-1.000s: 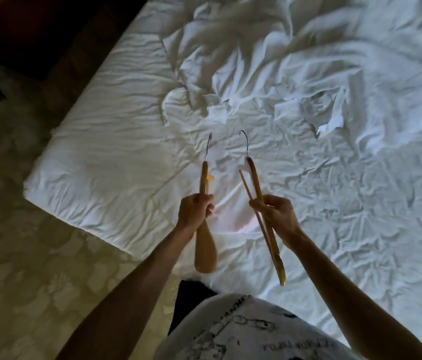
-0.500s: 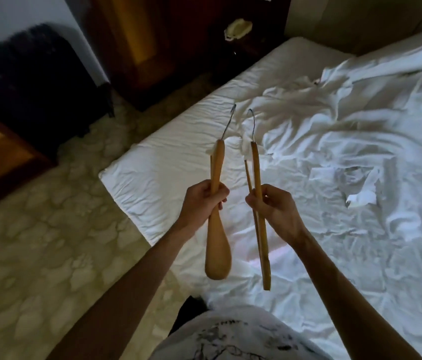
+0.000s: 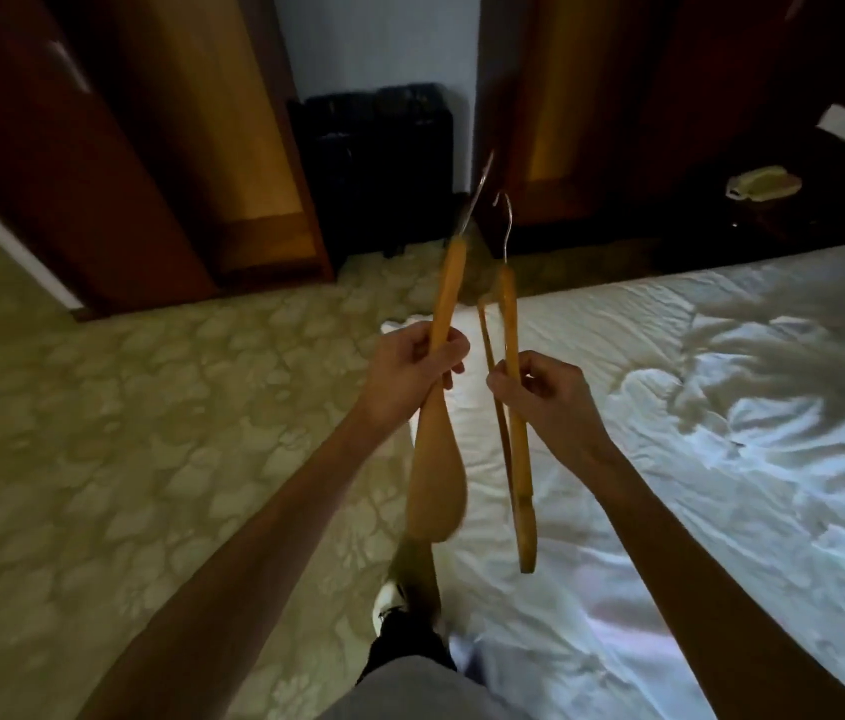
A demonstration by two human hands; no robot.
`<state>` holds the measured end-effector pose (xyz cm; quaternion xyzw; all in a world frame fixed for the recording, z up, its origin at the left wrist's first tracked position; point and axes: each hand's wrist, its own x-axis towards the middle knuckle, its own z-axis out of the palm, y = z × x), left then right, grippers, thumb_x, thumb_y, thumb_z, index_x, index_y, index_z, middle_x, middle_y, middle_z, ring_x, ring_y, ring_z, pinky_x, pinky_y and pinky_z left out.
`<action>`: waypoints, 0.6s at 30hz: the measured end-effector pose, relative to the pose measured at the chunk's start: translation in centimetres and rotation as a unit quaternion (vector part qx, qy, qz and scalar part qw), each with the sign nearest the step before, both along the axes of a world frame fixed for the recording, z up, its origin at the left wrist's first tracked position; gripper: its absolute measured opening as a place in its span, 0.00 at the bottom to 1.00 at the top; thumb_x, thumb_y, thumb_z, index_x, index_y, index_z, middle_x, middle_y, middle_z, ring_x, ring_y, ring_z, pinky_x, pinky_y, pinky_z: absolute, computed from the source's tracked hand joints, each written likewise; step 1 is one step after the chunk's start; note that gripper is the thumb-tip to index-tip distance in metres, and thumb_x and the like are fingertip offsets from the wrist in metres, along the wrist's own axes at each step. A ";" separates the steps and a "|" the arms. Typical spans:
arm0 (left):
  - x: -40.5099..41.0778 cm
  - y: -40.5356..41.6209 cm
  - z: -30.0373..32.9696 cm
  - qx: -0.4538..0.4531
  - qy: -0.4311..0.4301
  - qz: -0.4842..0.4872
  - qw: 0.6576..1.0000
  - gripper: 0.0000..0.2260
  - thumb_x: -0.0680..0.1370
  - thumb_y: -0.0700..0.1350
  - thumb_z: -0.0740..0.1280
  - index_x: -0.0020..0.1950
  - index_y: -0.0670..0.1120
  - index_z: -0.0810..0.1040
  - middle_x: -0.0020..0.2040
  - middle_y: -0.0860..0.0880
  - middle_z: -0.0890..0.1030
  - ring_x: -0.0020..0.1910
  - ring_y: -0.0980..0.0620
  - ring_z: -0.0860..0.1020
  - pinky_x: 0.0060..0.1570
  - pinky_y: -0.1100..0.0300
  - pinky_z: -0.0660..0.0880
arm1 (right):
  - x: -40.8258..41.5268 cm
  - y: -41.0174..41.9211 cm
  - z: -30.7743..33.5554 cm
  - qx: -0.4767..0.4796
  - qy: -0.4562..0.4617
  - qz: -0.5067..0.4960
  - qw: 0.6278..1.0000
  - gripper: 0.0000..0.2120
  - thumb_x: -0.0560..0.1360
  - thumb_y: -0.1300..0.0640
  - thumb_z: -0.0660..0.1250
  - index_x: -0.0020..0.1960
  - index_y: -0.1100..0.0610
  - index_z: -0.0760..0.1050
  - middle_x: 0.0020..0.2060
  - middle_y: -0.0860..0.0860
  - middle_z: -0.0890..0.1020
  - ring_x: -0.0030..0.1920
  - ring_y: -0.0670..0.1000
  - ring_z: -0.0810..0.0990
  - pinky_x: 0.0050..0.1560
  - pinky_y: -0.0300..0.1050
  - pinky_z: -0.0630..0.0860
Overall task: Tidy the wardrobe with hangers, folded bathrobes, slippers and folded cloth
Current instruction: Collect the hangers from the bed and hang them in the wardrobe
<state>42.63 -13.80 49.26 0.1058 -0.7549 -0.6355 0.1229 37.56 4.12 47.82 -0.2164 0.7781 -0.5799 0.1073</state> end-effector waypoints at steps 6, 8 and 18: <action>2.2 -8.9 0.5 0.019 0.014 0.093 0.995 0.04 0.79 0.43 0.71 0.50 0.43 0.82 0.36 0.49 0.82 0.32 0.53 0.79 0.35 0.60 0.75 | -1.5 -10.1 0.5 -0.011 0.004 0.081 0.997 0.05 0.76 0.52 0.71 0.46 0.54 0.82 0.40 0.52 0.84 0.43 0.56 0.82 0.46 0.48 0.81; 2.6 -11.9 0.6 0.024 0.014 0.124 0.992 0.05 0.79 0.41 0.70 0.51 0.40 0.82 0.36 0.48 0.81 0.32 0.54 0.78 0.34 0.62 0.76 | -2.1 -13.7 0.8 -0.024 -0.005 0.109 0.994 0.06 0.76 0.53 0.71 0.47 0.56 0.82 0.40 0.55 0.83 0.43 0.55 0.82 0.44 0.43 0.81; 1.0 -32.5 -0.4 0.050 0.018 0.191 0.980 0.05 0.79 0.40 0.70 0.50 0.38 0.82 0.36 0.46 0.81 0.32 0.53 0.78 0.34 0.63 0.75 | -6.9 -35.8 1.7 -0.043 -0.025 0.182 0.982 0.06 0.75 0.53 0.73 0.46 0.56 0.82 0.35 0.52 0.79 0.37 0.47 0.77 0.40 0.43 0.76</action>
